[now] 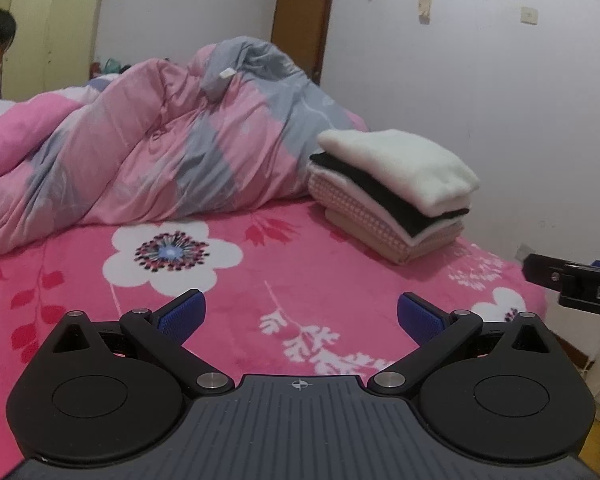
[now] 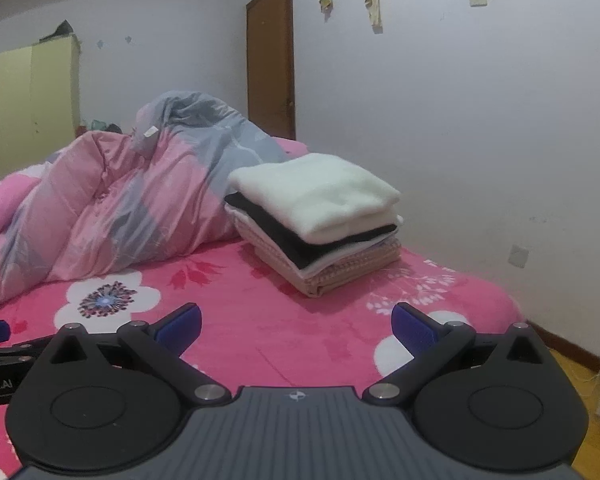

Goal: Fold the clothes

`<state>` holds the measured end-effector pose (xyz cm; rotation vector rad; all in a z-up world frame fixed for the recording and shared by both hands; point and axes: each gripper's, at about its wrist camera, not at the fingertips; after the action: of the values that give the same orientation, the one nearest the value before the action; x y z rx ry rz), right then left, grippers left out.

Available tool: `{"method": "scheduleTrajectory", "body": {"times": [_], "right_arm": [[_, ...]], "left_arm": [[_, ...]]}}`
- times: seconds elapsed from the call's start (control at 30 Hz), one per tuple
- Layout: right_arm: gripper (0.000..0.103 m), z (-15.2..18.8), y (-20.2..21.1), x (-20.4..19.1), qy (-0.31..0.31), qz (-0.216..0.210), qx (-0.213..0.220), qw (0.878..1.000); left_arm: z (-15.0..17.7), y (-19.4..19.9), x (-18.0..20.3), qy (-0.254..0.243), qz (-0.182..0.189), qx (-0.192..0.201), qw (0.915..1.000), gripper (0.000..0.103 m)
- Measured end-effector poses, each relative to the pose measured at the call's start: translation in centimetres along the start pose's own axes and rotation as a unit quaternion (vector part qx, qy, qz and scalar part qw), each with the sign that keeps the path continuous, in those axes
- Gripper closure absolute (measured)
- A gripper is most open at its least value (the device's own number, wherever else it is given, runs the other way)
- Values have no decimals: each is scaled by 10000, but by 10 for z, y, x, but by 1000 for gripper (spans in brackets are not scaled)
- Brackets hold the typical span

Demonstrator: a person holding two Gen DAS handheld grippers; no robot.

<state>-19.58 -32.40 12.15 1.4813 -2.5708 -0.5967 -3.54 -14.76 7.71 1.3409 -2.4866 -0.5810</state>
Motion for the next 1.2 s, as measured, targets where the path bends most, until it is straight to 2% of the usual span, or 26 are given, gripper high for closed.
{"method": "scheduleTrajectory", "body": {"times": [0.23,0.6,1.2], "right_arm": [[0,4,0,-9,261,193,-97,9994],[0,7,-5,-11,274,124,-153,9994],[0,10,-7,-15,309,77,-243,9992]], "left_arm": [[5,-7,-5,54,41,-217,9997,0],[9,-11,-3,43,-10,-378,9993,0],[9,-10,0,-118,-218,-368,9990,0]]}}
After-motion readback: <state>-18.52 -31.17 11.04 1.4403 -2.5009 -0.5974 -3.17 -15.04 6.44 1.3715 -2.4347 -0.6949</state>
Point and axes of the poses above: each gripper's, at about its wrist camera, not at the fingertips, and y roughly against the way its jaws point, x to its right, z to its underside, and after that the axes turned 11 degrees about -z, right-handed
